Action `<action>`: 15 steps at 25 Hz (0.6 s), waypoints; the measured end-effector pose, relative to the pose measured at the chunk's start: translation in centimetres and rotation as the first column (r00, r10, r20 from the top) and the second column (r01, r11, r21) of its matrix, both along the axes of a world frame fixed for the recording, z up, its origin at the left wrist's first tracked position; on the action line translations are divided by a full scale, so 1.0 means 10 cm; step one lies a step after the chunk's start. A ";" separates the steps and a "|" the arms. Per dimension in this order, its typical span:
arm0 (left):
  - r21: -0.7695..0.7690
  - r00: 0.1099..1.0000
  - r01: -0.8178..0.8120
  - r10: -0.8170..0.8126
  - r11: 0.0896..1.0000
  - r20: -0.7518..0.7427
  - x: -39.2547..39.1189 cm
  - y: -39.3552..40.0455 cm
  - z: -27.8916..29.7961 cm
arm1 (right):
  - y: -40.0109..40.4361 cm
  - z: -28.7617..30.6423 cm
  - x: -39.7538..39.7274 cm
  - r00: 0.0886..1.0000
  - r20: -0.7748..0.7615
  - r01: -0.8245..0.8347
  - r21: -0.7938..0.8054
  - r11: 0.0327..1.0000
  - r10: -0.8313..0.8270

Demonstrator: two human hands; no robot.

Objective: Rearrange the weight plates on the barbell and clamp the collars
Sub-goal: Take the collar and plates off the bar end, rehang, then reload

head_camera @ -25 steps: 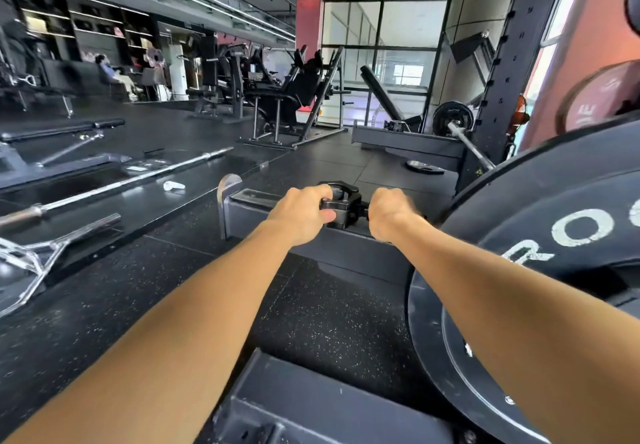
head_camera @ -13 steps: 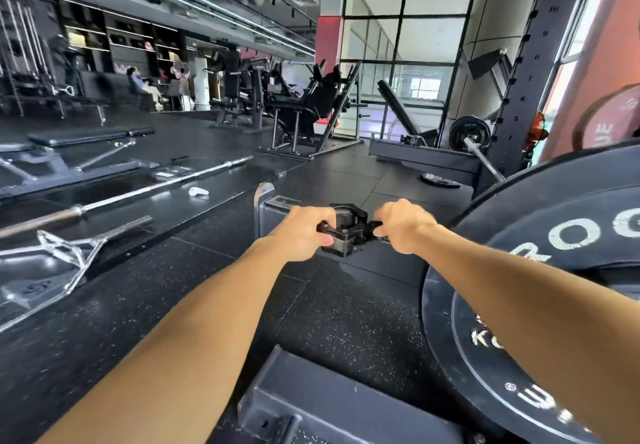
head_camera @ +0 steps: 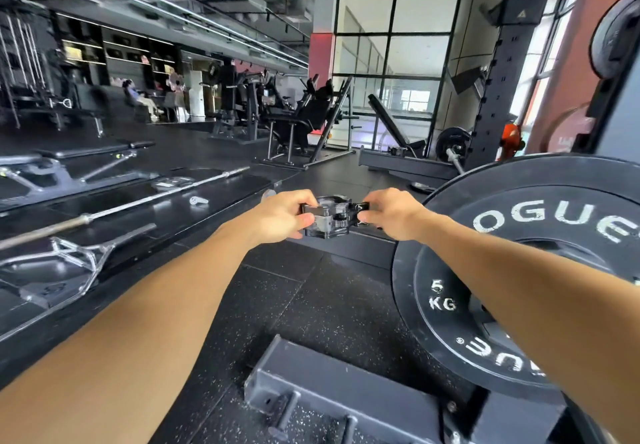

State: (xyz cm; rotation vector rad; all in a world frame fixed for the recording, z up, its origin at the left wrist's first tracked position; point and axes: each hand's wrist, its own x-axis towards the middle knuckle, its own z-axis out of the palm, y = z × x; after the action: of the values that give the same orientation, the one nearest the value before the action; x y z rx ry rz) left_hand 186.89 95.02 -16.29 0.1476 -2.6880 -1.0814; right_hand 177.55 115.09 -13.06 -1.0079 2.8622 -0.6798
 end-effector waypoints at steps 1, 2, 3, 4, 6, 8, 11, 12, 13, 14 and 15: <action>0.072 1.000 0.023 -0.024 0.997 0.003 0.13 0.10 0.04 | 0.10 0.03 0.14 0.985 0.174 0.031 -0.189 0.982 0.003; 0.139 0.999 0.049 -0.049 0.989 -0.002 0.26 0.20 0.09 | 0.20 0.06 0.28 0.937 0.348 0.087 -0.356 0.930 0.046; 0.205 0.997 0.072 -0.071 0.976 -0.014 0.40 0.32 0.13 | 0.31 0.08 0.43 0.874 0.475 0.148 -0.465 0.873 0.105; 0.268 0.996 0.093 -0.089 0.959 -0.028 0.54 0.44 0.17 | 0.42 0.09 0.59 0.831 0.539 0.197 -0.517 0.833 0.137; 0.381 0.995 0.101 -0.094 0.919 -0.038 0.80 0.71 0.24 | 0.62 0.12 0.87 0.781 0.601 0.258 -0.555 0.791 0.168; 0.456 0.997 0.073 -0.069 0.887 -0.026 1.13 1.06 0.30 | 0.91 0.16 1.20 0.796 0.592 0.279 -0.540 0.794 0.124; 0.418 0.998 0.058 -0.061 0.907 -0.005 1.54 1.55 0.37 | 1.36 0.25 1.75 0.810 0.583 0.281 -0.489 0.826 0.069; 0.394 0.998 0.062 -0.070 0.917 0.006 1.67 1.72 0.39 | 1.53 0.28 1.93 0.811 0.583 0.292 -0.476 0.830 0.050; 0.390 0.997 0.069 -0.079 0.918 0.011 1.77 1.88 0.40 | 1.69 0.30 2.09 0.811 0.584 0.308 -0.471 0.827 0.031; 0.410 0.996 0.074 -0.086 0.909 0.012 1.85 2.04 0.41 | 1.83 0.30 2.23 0.814 0.581 0.321 -0.467 0.824 0.012; 0.428 0.996 0.080 -0.094 0.900 0.011 1.94 2.21 0.40 | 2.00 0.29 2.38 0.822 0.569 0.338 -0.465 0.818 -0.017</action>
State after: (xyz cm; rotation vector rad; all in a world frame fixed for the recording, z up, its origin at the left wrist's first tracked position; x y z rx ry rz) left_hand 206.28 117.08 -12.31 0.1207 -2.4583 -1.7001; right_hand 201.35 135.08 -10.14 -0.4242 2.2940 -1.5838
